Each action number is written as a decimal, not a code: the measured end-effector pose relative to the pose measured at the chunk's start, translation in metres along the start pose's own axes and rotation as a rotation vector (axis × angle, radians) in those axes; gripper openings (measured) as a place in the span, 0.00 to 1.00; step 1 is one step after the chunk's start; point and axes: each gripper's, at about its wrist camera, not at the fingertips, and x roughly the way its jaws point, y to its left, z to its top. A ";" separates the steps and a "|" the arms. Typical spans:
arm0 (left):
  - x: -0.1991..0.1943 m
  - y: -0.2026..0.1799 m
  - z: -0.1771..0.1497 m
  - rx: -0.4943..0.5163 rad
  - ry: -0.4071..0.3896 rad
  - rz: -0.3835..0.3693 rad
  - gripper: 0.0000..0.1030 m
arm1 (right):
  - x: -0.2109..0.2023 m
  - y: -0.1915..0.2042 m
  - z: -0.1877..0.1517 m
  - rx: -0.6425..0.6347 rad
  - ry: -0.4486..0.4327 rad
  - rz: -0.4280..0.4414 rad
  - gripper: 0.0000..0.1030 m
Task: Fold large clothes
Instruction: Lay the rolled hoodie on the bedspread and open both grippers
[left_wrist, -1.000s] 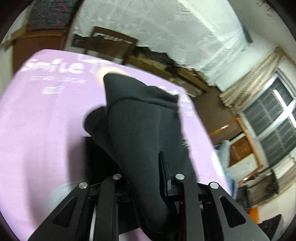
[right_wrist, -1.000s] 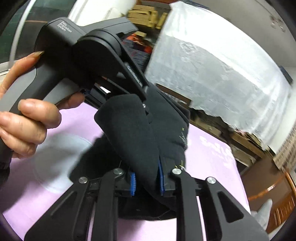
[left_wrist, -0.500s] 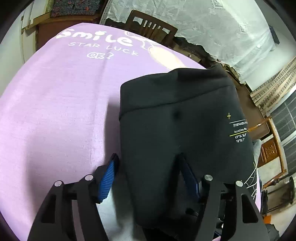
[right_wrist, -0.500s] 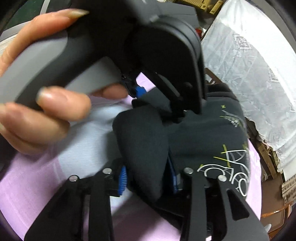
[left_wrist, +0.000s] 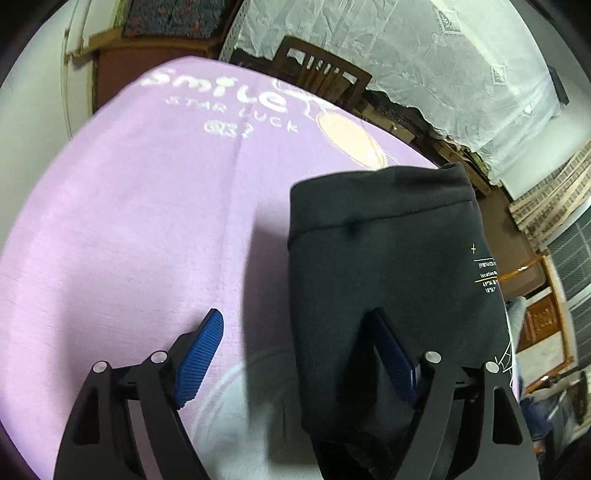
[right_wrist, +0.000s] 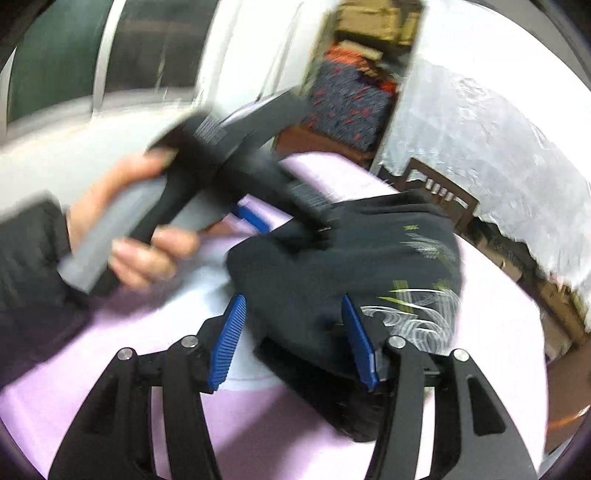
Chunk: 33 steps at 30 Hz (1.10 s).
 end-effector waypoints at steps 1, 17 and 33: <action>-0.007 -0.004 0.000 0.010 -0.028 0.036 0.77 | -0.012 -0.020 -0.001 0.071 -0.028 0.010 0.51; 0.006 -0.067 -0.027 0.229 -0.038 0.173 0.74 | 0.045 -0.098 0.012 0.394 0.108 0.006 0.24; -0.029 -0.091 -0.048 0.290 -0.156 0.259 0.74 | 0.048 -0.123 0.005 0.490 0.157 0.054 0.32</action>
